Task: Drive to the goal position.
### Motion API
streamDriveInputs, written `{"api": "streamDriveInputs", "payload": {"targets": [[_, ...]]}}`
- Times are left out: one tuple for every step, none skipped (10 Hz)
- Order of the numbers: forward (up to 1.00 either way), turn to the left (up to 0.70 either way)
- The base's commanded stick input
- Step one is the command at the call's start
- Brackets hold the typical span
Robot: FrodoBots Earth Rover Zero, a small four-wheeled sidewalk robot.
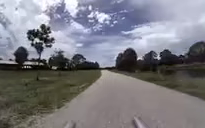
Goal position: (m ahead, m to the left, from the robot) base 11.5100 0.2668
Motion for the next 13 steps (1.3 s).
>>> {"api": "streamDriveInputs", "payload": {"targets": [[0.85,0.00],[0.85,-0.05],[0.85,-0.34],[0.85,-0.34],[0.85,-0.15],[0.85,0.00],[0.85,0.00],[0.85,0.00],[0.85,0.00],[0.85,0.00],[0.85,0.00],[0.85,0.00],[0.79,0.00]]}}
